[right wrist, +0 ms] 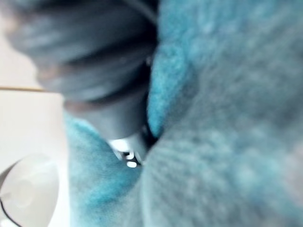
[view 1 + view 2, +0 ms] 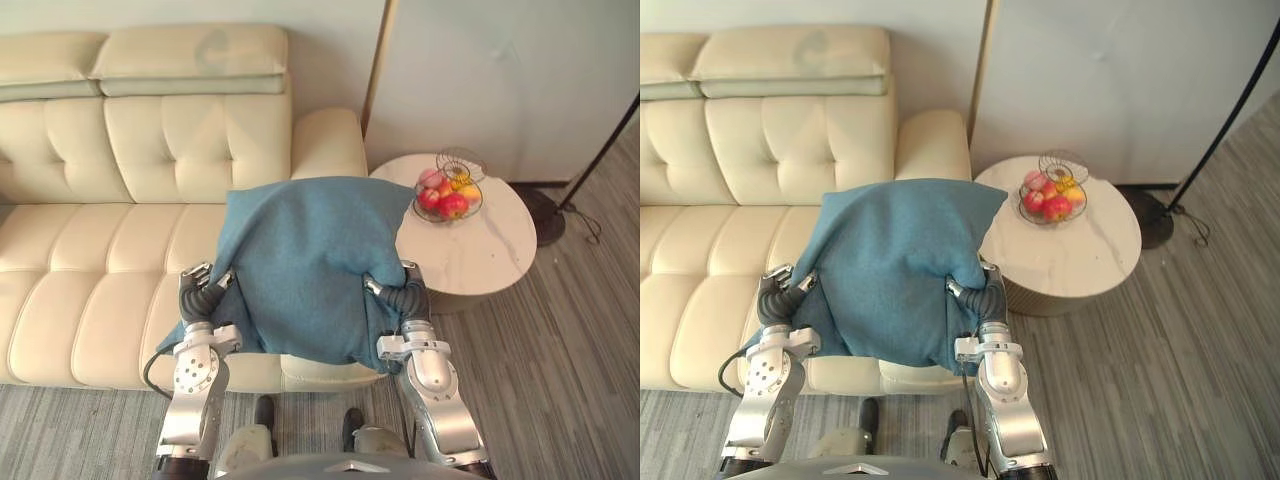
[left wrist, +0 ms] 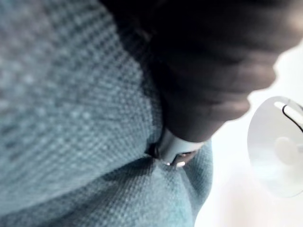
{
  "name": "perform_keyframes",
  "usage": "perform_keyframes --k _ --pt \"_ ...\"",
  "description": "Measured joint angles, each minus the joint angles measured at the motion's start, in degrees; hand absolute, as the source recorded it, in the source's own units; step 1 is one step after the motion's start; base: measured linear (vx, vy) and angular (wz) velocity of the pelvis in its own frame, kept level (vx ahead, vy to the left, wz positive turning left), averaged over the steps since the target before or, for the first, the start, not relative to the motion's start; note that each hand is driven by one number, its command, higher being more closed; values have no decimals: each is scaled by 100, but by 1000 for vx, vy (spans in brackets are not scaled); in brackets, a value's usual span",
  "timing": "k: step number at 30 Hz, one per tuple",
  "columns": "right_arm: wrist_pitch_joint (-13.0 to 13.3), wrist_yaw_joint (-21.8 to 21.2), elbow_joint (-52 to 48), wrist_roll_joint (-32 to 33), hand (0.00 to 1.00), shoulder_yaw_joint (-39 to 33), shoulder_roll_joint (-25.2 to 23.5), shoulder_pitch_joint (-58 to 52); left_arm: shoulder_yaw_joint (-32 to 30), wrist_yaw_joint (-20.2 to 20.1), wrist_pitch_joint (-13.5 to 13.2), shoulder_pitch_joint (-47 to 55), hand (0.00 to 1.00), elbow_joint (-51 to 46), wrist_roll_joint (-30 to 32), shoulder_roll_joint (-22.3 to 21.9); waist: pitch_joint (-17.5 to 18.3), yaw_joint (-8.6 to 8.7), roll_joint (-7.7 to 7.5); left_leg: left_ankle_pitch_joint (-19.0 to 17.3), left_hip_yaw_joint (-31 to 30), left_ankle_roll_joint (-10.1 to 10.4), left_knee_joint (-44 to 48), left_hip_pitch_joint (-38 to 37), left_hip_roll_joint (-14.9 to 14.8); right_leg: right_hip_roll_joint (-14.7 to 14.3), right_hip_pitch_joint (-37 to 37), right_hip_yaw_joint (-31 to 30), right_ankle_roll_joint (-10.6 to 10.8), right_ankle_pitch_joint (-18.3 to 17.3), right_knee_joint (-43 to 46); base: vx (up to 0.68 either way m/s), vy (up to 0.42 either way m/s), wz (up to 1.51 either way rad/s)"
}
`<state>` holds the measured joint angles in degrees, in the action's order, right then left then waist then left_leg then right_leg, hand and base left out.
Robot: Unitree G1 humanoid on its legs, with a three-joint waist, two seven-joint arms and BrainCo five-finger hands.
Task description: Pick up cushions and gather them together orderly.
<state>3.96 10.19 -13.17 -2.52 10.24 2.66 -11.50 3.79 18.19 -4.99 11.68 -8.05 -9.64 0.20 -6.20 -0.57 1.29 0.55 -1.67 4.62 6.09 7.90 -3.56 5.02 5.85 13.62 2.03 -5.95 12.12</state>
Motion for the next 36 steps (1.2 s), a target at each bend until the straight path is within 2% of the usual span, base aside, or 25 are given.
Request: perform_keyframes --k 4,7,8,9,11,12,13,14,15,16,17,19,21,22,23,24,25,26,27,28,29,30,32,33,36 --pt "-1 -31 -292 1 100 107 7 -233 -52 -29 0 326 100 -423 13 -41 8 -80 24 -319 -82 38 789 546 -3 84 -111 492 27 -135 198 -84 19 63" --pt "9 -65 -346 9 100 116 4 -182 -110 -27 -4 357 100 -486 36 -52 60 -129 -30 -552 645 -132 797 698 -272 268 -178 910 47 -121 146 -78 56 84" --pt "19 -95 -324 10 100 75 10 -107 -109 -27 -19 349 100 -466 41 -30 91 -127 -53 -657 1066 -388 1151 854 -436 468 -186 1119 69 -84 148 -60 224 87" --pt "27 -98 -213 10 100 23 12 12 -102 -27 -46 349 100 -412 49 -27 125 -118 -89 -705 1380 -472 1501 922 -618 694 -194 1246 152 -34 172 -51 275 80" --pt "45 -99 20 10 100 -85 34 139 -67 -26 -94 320 100 -203 50 -35 220 -79 -136 -730 1711 -430 1689 907 -948 985 -249 1367 373 116 72 -2 312 59" --pt "72 -94 119 10 100 -192 50 135 7 -28 -105 264 100 -43 49 -48 334 -56 -11 -712 1826 -385 1658 867 -1173 1070 -347 1469 520 275 -75 78 497 69" --pt "84 -87 220 9 100 -305 146 141 130 -36 -119 225 100 88 48 -114 498 -16 242 -297 1885 -275 1322 708 -1435 1084 -441 1552 788 460 -262 99 455 63" --pt "109 -91 330 7 100 -368 153 167 155 -52 -137 181 100 156 47 -128 532 28 275 -286 1808 314 1213 694 -1356 1147 -465 1570 880 521 -320 106 602 79" --pt "89 -89 759 0 100 -447 -3 268 189 -103 -158 -14 100 454 40 -4 563 128 30 -222 1744 142 1164 741 -911 1432 -604 1523 665 954 -627 60 499 74" --pt "84 -89 883 -1 100 -481 -123 277 188 -108 -158 -84 100 515 29 131 562 143 -125 -212 1708 66 1124 785 -747 1531 -636 1527 588 1225 -746 41 476 72" --pt "84 -92 956 -6 100 -489 -261 298 168 -108 -158 -106 100 530 23 270 518 114 -292 -277 1697 -48 1231 842 -628 1656 -637 1521 674 1487 -730 20 409 39" --pt "77 -95 973 -14 100 -493 -392 285 143 -120 -157 -100 100 701 20 328 489 91 -369 -516 1720 -302 1522 934 -464 1937 -451 1404 639 1735 -298 -14 457 15" --pt "73 -111 1003 -18 100 -464 -377 289 141 -156 -154 -74 100 794 24 324 467 -7 -349 -670 1930 -579 1467 889 -259 2291 151 1051 -18 2160 434 -45 421 -22" --pt "73 -126 1094 -18 100 -474 -378 314 118 -214 -154 -86 100 786 32 336 421 34 -311 -709 1911 -739 1323 844 -197 2243 486 798 -343 1686 982 -30 219 -12" --pt "73 -127 1145 -18 100 -473 -403 320 105 -234 -154 -85 100 787 34 341 394 79 -313 -672 1904 -800 1226 788 -164 2121 571 676 -274 1345 1205 -40 249 4" --pt "72 -131 1230 -17 100 -480 -423 315 100 -250 -153 -81 100 788 36 340 272 151 -318 -577 1892 -948 926 559 -78 1597 616 419 -129 426 1565 -43 164 10" --pt "72 -137 1235 -15 100 -482 -419 312 99 -264 -149 -74 100 788 46 341 238 166 -300 -555 1893 -980 831 484 -54 1353 615 365 -116 212 1582 -44 160 9" --pt "73 -142 1233 -15 100 -480 -387 312 97 -350 -115 -70 100 789 69 343 198 215 -259 -471 1894 -1036 574 344 29 733 613 271 -24 -153 1422 -27 78 5" --pt "74 -142 1233 -14 100 -479 -367 313 98 -380 -113 -71 100 788 95 343 216 231 -317 -461 1903 -1037 487 296 72 523 610 289 -18 -220 1307 -2 83 12" --pt "78 -143 1232 -10 100 -480 -321 317 103 -456 -110 -75 100 789 101 346 190 289 -285 -456 1902 -1032 355 272 184 129 634 376 -94 -287 931 25 60 13" --pt "80 -143 1233 -9 100 -479 -263 335 109 -488 -106 -86 100 789 102 342 197 331 -335 -433 1901 -1065 285 246 235 -80 646 470 -98 -285 655 51 46 11" --pt "81 -144 1232 -8 100 -479 -227 340 125 -492 -92 -88 100 788 111 342 163 352 -297 -417 1898 -1089 211 217 270 -213 673 511 -148 -254 468 50 18 9" --pt "80 -145 1219 -3 100 -491 -186 296 187 -530 -59 -92 100 789 201 352 118 475 -215 -305 1810 -1043 10 137 382 -347 617 570 -266 33 -17 52 7 30" --pt "80 -142 1172 0 100 -522 -176 195 286 -539 -49 -98 100 788 255 378 120 504 -218 -261 1669 -987 -25 112 479 -339 558 503 -481 216 -86 97 12 44" --pt "74 -141 852 8 100 -635 -154 -276 533 -616 -32 -64 100 782 304 360 109 515 -168 -336 1427 -882 98 9 512 -247 338 778 -496 113 49 183 -12 52"
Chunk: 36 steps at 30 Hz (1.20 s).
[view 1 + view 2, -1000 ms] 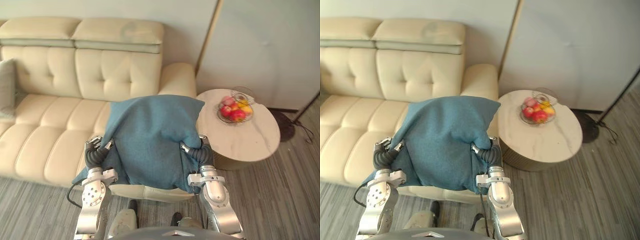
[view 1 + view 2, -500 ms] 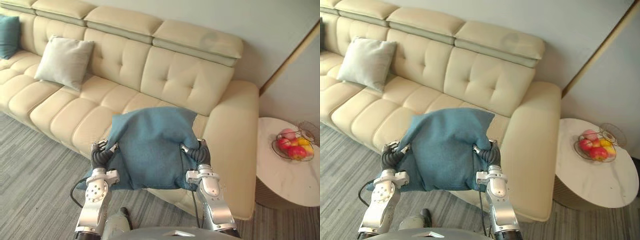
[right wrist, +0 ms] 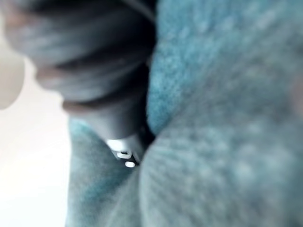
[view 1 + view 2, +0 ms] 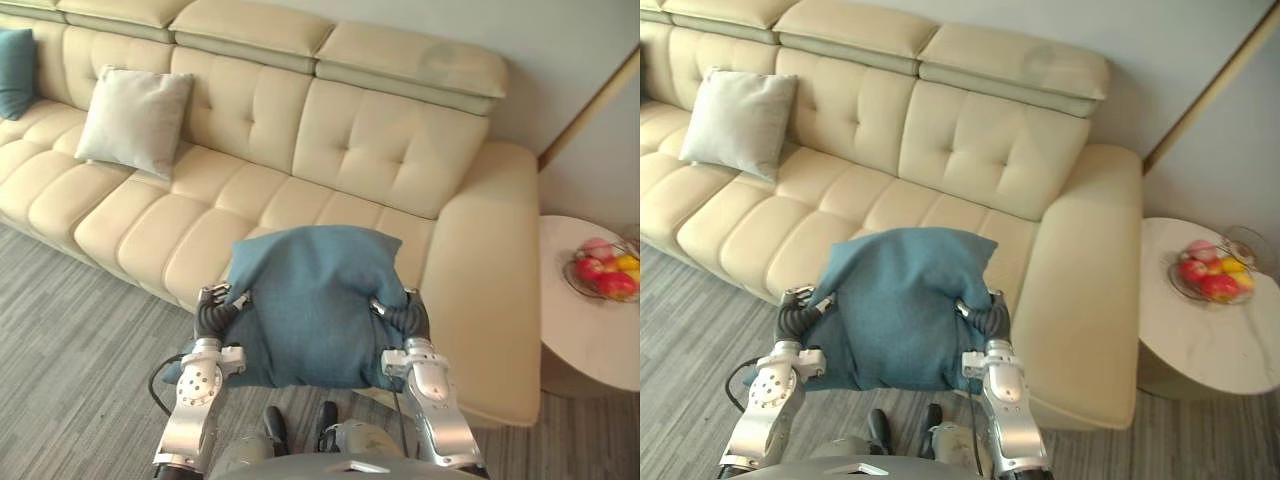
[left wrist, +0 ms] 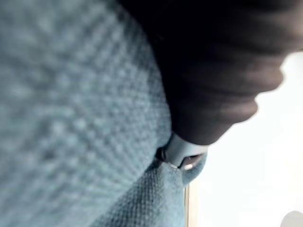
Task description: Pick up cushions and gather them together orderly.
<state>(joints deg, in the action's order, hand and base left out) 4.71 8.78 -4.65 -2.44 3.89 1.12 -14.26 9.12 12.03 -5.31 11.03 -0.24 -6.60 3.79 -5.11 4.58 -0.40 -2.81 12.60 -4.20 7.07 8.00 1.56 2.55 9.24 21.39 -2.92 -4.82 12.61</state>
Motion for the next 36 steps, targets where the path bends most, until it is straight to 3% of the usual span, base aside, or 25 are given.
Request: perform_keyframes --k 2,3,5,8,11,12,13,14,15,19,22,26,27,29,32,36 --pt "-18 6 -536 3 100 -5 27 -314 28 -75 1 34 100 -48 1 -88 -56 24 54 -447 246 180 1044 156 -309 4 -303 194 -5 -151 -16 276 -50 51" --pt "-16 6 -960 13 100 6 84 -501 27 -123 1 176 100 -169 -2 -179 -145 -2 145 -768 381 372 2514 523 -727 -77 -579 215 -14 -280 0 191 14 -5" --pt "-8 2 -1408 55 100 67 254 -747 38 -187 0 514 100 -437 -6 -277 -125 -171 259 -821 700 291 4099 973 -1305 -135 -842 48 -51 -560 91 156 95 -38" --pt "-5 4 -1662 57 100 91 275 -860 49 -245 -1 676 100 -745 -8 -282 -60 -330 308 -1204 775 206 4047 1170 -1715 -27 -1016 -375 95 -739 94 233 193 -52" --pt "-4 8 -1670 55 100 94 281 -863 46 -261 -5 676 100 -817 -7 -293 -56 -418 284 -1191 513 278 3003 1182 -1607 290 -1077 -750 356 -832 97 291 311 -60" --pt "-5 11 -1665 56 100 88 289 -869 43 -266 -5 677 100 -816 -5 -327 -40 -443 312 -905 44 428 1955 1127 -1427 427 -1067 -965 613 -897 125 313 409 -67" --pt "-6 9 -1644 55 100 83 296 -875 44 -264 -1 685 100 -813 -6 -351 10 -482 385 -85 -269 773 1388 960 -1339 470 -996 -1150 859 -961 198 384 487 -73" --pt "-7 6 -1496 51 100 103 258 -840 24 -245 14 689 100 -807 -5 -297 29 -502 255 49 -209 801 1390 912 -1196 591 -997 -1313 958 -963 196 356 391 -57" --pt "-37 3 -1364 51 100 123 112 -847 -5 -231 25 670 100 -837 -6 -252 51 -452 30 -74 -158 696 1549 956 -1064 735 -968 -1623 919 -779 11 288 272 -32" --pt "-100 -5 -1186 28 100 154 -100 -755 -23 -225 59 705 100 -830 -13 -134 66 -470 -170 -485 113 363 2333 1043 -1101 803 -935 -2261 1001 -105 -198 255 290 -65" --pt "-96 -24 -629 30 100 144 -52 -404 -40 -226 56 663 100 -814 -58 -46 78 -508 -180 -797 186 485 2096 663 -1046 854 -574 -2641 1010 80 96 129 182 -109" --pt "-96 -77 43 27 100 137 -67 42 -202 -224 57 488 100 -621 -56 25 65 -437 -257 -857 633 507 1415 290 -1010 909 265 -2634 1019 216 815 12 45 -106" --pt "-100 -97 273 28 100 140 -75 95 -232 -221 61 474 100 -452 -54 42 40 -369 -219 -805 774 541 1211 71 -1031 873 330 -2449 953 -57 792 -37 -18 -58" --pt "-104 -120 362 29 100 148 -80 44 -232 -222 62 470 100 -338 -54 73 68 -238 -276 -765 797 589 1142 -4 -1000 652 185 -2297 811 121 140 -43 -58 -22" --pt "-103 -133 353 31 100 22 35 40 -151 -242 68 371 100 -236 -52 -19 7 -176 -203 -718 594 697 1162 150 -968 614 94 -2040 980 236 -219 -18 -82 12" --pt "-102 -128 342 30 100 -3 64 24 -127 -242 68 379 100 -236 -52 -110 9 -196 -169 -558 436 818 902 89 -1027 495 -129 -1884 887 400 -613 -33 -70 12"
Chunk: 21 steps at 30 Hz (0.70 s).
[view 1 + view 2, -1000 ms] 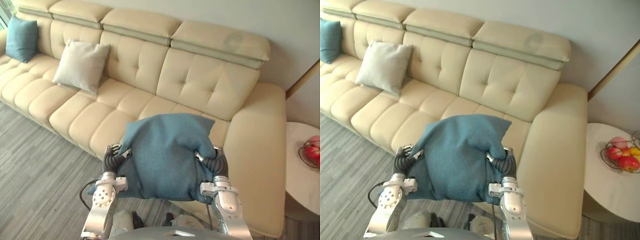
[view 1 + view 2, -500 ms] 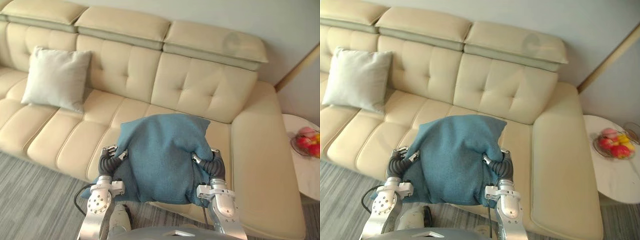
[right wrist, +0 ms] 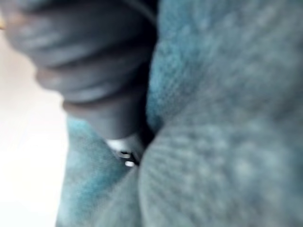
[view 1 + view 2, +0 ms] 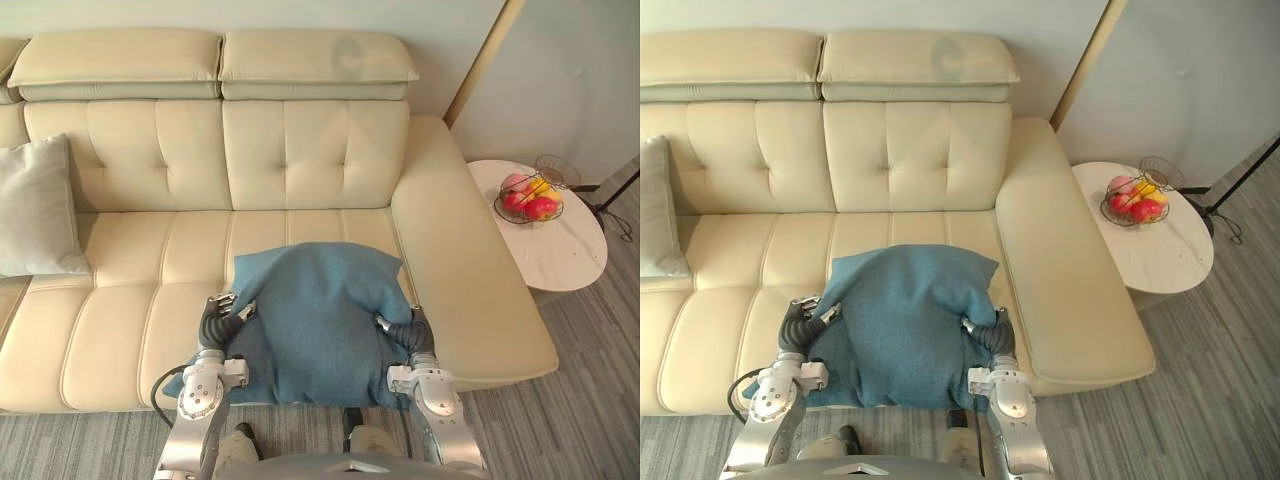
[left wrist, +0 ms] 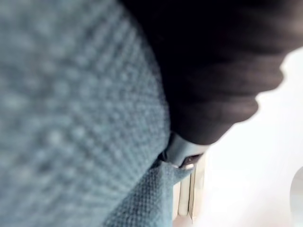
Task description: Pick up cushions and gather them together orderly.
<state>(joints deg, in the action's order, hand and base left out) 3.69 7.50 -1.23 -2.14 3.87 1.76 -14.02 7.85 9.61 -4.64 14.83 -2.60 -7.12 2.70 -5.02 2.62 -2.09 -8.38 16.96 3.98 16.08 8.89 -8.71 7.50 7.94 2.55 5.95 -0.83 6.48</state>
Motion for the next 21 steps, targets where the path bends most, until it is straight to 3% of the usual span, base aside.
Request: perform_keyframes --k 12,17,21 --pt "0 117 17 -60 100 27 16 606 -113 180 0 -484 100 -23 76 8 14 -35 85 182 42 -29 -164 446 53 -6 264 -12 -17 461 -605 -9 -4 -1" --pt "-1 711 246 -280 100 74 109 1945 -149 854 0 -1735 100 23 341 41 -210 -116 220 406 58 -102 -215 970 72 12 863 -20 -89 707 -516 -111 31 0" --pt "-8 1618 251 -438 100 101 93 3504 -222 1704 -2 -3478 100 473 499 344 -445 -293 277 556 33 -136 0 1812 25 18 1770 -6 -73 718 -135 -193 3 3"
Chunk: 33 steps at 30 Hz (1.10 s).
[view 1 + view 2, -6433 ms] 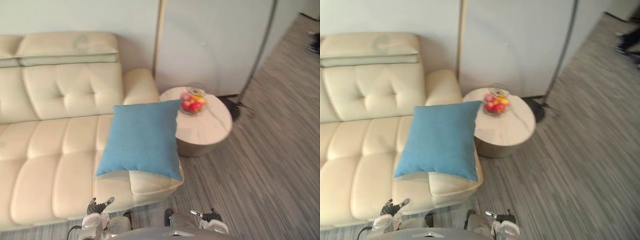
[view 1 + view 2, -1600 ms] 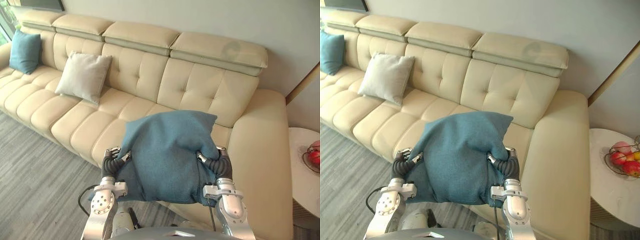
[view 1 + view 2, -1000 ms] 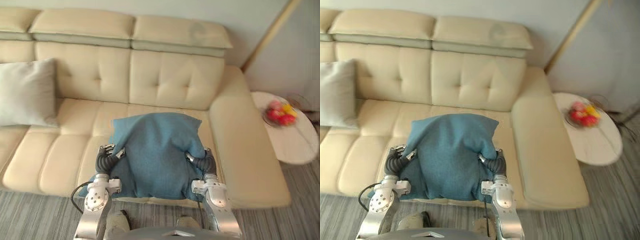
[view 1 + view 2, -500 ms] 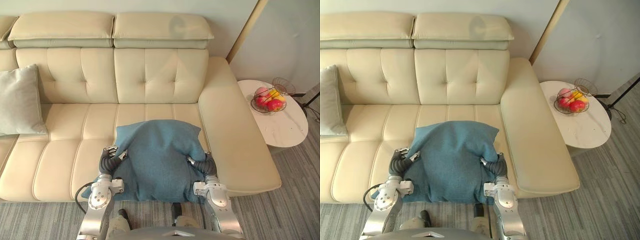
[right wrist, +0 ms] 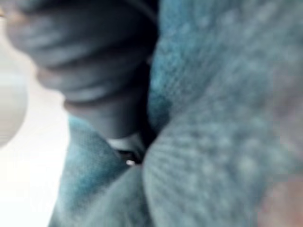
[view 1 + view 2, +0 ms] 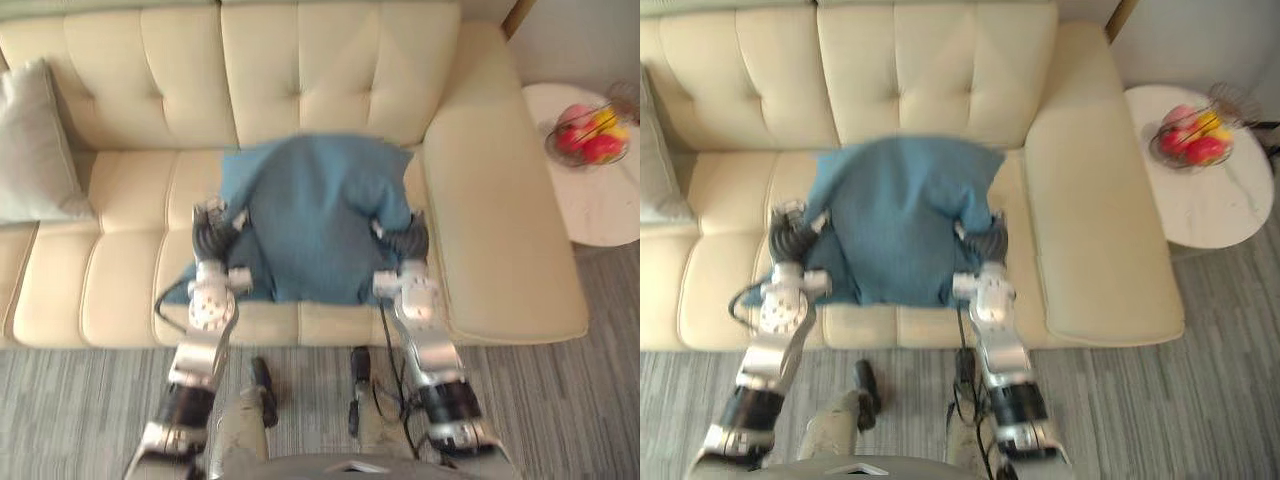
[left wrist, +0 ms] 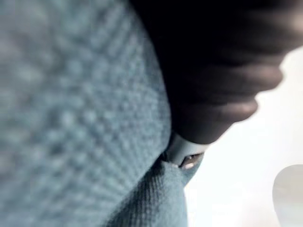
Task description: Pick up cushions and gather them together orderly.
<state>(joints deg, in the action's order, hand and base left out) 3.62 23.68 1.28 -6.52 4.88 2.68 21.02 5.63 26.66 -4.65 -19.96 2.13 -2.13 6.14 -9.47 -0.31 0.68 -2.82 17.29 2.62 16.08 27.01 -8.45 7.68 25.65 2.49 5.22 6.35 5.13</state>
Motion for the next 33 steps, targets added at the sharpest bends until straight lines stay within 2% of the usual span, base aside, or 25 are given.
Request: perform_keyframes --k 3,5,7,10,11,12,15,17,21,24,27,33 --pt "-6 576 3 -231 100 -128 -1 1135 -81 365 -1 -1224 100 401 -40 241 -168 -27 21 213 -27 -8 -65 432 12 12 509 26 -5 13 205 -197 -39 15" --pt "-10 962 9 -485 100 -321 6 1924 -44 534 -8 -2138 100 721 -46 546 -284 -44 16 495 -89 -17 -353 614 87 45 801 53 -8 94 214 -110 -30 18" --pt "-13 1318 89 -661 100 -536 22 2726 -31 647 -15 -3109 100 1005 -45 844 -385 -31 40 832 -151 -28 -749 831 171 78 1111 131 -21 198 174 -64 -8 26" --pt "-51 1680 567 -734 100 -878 120 3785 -57 695 -42 -4379 100 1522 -15 1051 -675 -24 47 1190 -204 -2 -1179 944 200 89 1347 196 -40 273 140 -45 -12 16" --pt "-150 1744 764 -732 0 -1024 144 4179 -99 698 -44 -4808 100 1751 -3 1090 -677 -22 52 1337 -235 14 -1366 1062 201 85 1526 263 -56 295 140 -25 -24 10" --pt "-163 1798 824 -733 0 -1065 178 4304 -107 698 -43 -4944 0 1818 -3 1091 -677 -22 52 1386 -249 19 -1427 1104 201 79 1590 281 -60 298 142 -17 -32 12" --pt "-301 2047 1165 -711 0 -1320 305 4878 -202 685 -43 -5431 0 2263 -8 1086 -696 -32 60 1609 -314 82 -1706 1305 189 40 1857 364 -68 304 157 1 -19 11" --pt "-392 2148 1488 -585 0 -1373 440 5237 -301 667 -41 -5607 0 2582 -16 1080 -831 -57 111 1699 -327 130 -1812 1324 184 24 1893 426 -69 303 155 20 1 10" --pt "-400 2073 2098 254 0 -1472 802 5796 -507 623 -24 -6007 0 2901 -272 1078 -833 -136 113 2020 -352 224 -2048 1826 138 -20 2393 569 -100 325 151 21 7 12" --pt "-432 1925 2500 688 0 -1473 927 5780 -639 543 -25 -6030 0 2901 -357 1072 -973 -151 115 2060 -401 241 -2047 1996 91 -50 2517 640 -107 329 163 25 29 9" --pt "-533 1684 2789 992 0 -1454 939 5580 -786 466 -32 -5827 0 2901 -460 1039 -1063 -135 109 2079 -409 269 -2048 2039 85 -54 2574 640 -131 310 190 12 24 1" --pt "-501 1396 2546 1184 0 -1457 1146 4970 -1057 263 -20 -4575 0 2901 -712 773 -1071 -66 103 2079 -379 270 -2049 2194 16 -123 2907 610 -233 136 581 4 22 -2"
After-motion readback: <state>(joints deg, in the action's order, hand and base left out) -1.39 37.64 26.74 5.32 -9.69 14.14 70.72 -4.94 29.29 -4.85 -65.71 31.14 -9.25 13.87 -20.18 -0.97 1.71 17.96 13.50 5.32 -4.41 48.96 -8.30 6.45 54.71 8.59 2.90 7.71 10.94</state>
